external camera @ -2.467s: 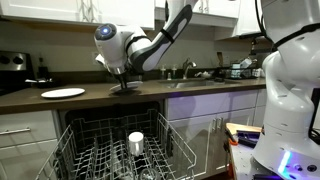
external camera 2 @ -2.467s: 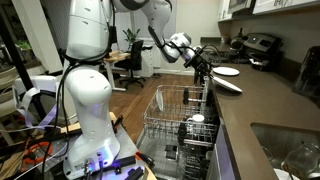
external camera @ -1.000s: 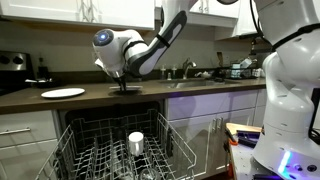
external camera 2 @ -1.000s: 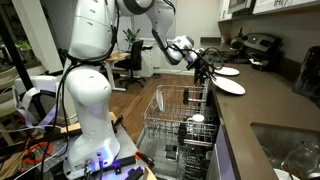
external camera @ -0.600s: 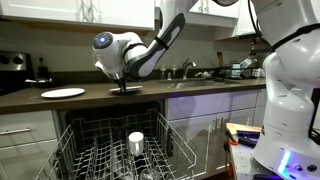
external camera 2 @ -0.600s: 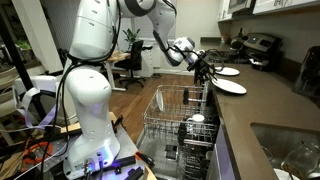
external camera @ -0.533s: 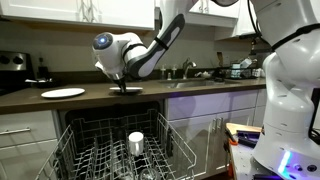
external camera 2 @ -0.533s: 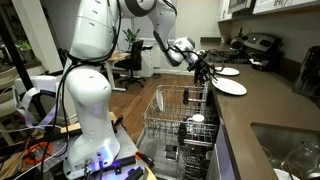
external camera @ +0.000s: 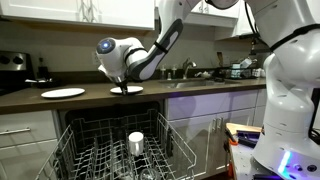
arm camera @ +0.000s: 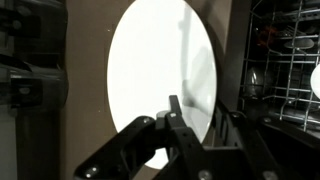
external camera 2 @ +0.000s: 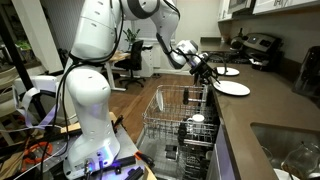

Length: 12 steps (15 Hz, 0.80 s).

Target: Remove the plate from the dishwasher.

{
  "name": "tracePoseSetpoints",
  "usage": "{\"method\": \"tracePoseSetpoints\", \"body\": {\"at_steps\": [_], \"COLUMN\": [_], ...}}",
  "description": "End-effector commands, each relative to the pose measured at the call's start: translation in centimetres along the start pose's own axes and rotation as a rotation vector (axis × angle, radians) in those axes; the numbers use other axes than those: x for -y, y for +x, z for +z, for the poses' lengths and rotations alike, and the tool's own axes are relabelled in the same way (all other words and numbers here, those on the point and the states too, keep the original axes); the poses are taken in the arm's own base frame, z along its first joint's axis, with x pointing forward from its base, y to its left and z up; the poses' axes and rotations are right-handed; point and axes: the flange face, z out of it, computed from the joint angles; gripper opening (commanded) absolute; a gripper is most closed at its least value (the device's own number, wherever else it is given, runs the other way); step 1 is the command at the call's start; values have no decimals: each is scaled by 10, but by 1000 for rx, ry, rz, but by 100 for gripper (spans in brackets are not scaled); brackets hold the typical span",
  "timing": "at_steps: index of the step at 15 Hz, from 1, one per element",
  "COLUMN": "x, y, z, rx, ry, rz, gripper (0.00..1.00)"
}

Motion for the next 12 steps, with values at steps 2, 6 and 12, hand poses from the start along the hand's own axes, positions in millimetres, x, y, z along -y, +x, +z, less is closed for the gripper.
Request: {"method": "tracePoseSetpoints", "body": {"at_steps": [2,6,12], "x": [-9,-15,-14], "y": [1,1,7], "z": [5,-2,-17], "rx": [-22,-41,-121], "ry": [4,13,69], "rz": [3,5,-9], "gripper": [49,69,81]}}
